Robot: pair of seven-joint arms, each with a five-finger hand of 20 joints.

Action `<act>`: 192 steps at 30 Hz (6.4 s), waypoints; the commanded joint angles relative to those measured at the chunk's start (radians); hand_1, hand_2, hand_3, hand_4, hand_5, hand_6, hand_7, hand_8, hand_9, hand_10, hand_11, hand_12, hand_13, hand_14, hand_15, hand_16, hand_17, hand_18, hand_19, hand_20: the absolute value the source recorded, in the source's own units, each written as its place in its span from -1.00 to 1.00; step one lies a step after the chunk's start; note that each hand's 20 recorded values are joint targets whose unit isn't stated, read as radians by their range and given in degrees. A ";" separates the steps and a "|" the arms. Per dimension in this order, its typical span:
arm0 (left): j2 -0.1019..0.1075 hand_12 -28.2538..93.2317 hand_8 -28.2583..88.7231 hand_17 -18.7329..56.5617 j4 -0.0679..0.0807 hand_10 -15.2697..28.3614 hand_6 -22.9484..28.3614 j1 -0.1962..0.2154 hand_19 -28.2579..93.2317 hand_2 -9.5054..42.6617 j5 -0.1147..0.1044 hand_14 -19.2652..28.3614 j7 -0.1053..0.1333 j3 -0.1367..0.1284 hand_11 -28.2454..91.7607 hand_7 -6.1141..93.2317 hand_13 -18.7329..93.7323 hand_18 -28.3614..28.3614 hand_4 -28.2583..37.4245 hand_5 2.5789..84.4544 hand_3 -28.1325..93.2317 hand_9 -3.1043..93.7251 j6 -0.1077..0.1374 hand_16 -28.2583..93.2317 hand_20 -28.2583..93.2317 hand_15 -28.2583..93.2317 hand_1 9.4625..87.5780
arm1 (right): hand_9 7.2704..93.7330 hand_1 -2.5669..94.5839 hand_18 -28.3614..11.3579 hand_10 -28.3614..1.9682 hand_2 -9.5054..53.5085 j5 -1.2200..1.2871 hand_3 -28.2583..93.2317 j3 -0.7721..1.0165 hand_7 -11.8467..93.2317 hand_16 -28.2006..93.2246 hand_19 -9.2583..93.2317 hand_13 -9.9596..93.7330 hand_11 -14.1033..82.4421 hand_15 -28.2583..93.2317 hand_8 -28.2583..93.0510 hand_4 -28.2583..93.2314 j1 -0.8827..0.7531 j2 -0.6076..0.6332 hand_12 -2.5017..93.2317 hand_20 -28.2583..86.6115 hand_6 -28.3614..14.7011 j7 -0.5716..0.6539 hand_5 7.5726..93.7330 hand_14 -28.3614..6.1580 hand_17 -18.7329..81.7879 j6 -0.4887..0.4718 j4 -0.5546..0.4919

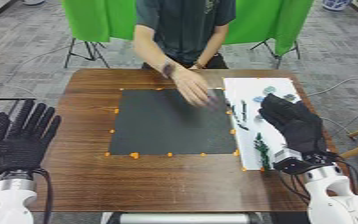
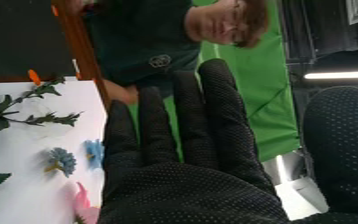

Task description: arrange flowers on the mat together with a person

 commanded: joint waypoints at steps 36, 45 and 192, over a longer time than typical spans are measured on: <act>-0.016 -0.47 -0.68 -0.58 0.000 0.25 0.15 0.012 -0.07 -0.19 -0.013 0.36 -0.017 0.013 -0.32 -0.76 -0.18 0.37 -1.00 -0.03 0.63 -0.12 0.018 -0.66 -0.41 -0.17 -0.57 | -0.10 -0.59 -0.05 0.10 -0.35 -0.019 0.68 0.010 -0.56 -0.55 -0.69 -0.22 -0.60 -0.34 -0.74 -0.91 -0.022 -0.022 -0.82 -0.35 0.12 0.040 0.08 -0.06 -0.31 -0.016 -0.020; -0.018 -0.47 -0.68 -0.58 -0.007 0.25 0.15 0.035 -0.07 -0.20 -0.014 0.36 -0.010 -0.002 -0.32 -0.77 -0.17 0.37 -1.00 -0.03 0.63 -0.12 0.022 -0.66 -0.41 -0.17 -0.57 | -0.15 -0.55 -0.23 -0.10 -0.46 -0.233 0.68 0.097 -0.55 -0.45 -0.61 -0.21 -0.61 -0.36 -0.74 -0.90 -0.072 0.016 -0.79 -0.33 0.06 0.031 0.04 -0.24 -0.34 0.044 -0.053; 0.006 -0.45 -0.67 -0.60 0.007 0.27 0.16 0.020 -0.04 -0.16 -0.031 0.45 -0.045 0.036 -0.30 -0.74 -0.16 0.41 -1.00 0.01 0.62 -0.10 0.071 -0.65 -0.40 -0.09 -0.56 | 0.47 0.15 -0.84 -0.12 -1.00 -1.418 0.69 -0.805 0.06 0.06 0.78 0.38 0.35 0.83 -0.27 -0.88 0.597 0.086 0.16 0.07 0.13 0.956 0.48 -0.33 -0.02 0.463 -0.031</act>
